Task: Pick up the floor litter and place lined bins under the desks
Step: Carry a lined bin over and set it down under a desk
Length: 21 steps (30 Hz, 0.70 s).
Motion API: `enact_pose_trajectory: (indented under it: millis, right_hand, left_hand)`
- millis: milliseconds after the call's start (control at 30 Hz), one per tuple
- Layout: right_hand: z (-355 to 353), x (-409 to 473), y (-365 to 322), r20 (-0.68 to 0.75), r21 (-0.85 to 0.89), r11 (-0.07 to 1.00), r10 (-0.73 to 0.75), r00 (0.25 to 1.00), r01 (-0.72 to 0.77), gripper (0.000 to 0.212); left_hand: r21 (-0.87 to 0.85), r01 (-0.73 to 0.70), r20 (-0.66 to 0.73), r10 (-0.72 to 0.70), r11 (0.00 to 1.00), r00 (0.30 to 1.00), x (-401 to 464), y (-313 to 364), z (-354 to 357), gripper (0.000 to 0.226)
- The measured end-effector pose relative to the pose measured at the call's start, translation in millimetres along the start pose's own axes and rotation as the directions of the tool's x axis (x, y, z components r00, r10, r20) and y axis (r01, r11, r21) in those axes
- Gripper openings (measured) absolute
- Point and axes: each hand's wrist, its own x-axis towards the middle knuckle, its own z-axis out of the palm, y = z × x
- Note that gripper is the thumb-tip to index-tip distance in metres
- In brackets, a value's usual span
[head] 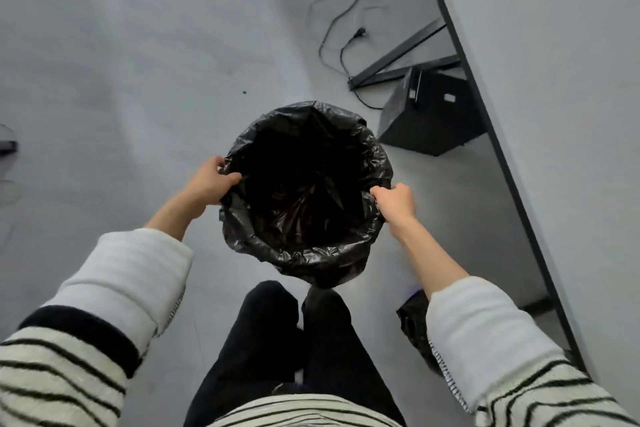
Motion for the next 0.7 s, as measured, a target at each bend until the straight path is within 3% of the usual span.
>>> enact_pose_trajectory:
  millis: [200, 300, 400, 567, 700]
  right_hand:
    - [52.7, 59.6, -172.2, 0.134, 0.039, 0.998, -0.063, 0.989, 0.058, 0.024]
    - [83.4, 93.6, -256.0, 0.243, 0.080, 0.995, -0.078, 0.967, 0.060, 0.014]
    - [116.7, 130.6, -348.2, 0.239, 0.103, 0.994, -0.059, 0.969, 0.035, 0.024]
    - [153.9, 178.0, -475.8, 0.249, 0.175, 0.984, -0.074, 0.966, 0.031, 0.006]
    - [181.0, 230.0, -574.4, 0.214, 0.220, 0.975, -0.045, 0.976, -0.004, 0.010]
  left_hand:
    - [-0.128, 0.033, -0.058, -0.041, 0.991, 0.997, 93.9, 76.0, -101.3, 0.042]
    - [-0.178, 0.003, -0.108, -0.022, 0.984, 0.994, 150.7, 112.4, -147.6, 0.035]
    - [-0.190, -0.021, -0.123, -0.003, 0.982, 0.992, 216.4, 163.4, -203.2, 0.035]
    - [-0.136, -0.036, -0.171, 0.012, 0.990, 0.985, 306.0, 252.3, -281.3, 0.032]
    - [-0.112, -0.069, -0.157, 0.051, 0.991, 0.986, 380.9, 334.9, -330.5, 0.024]
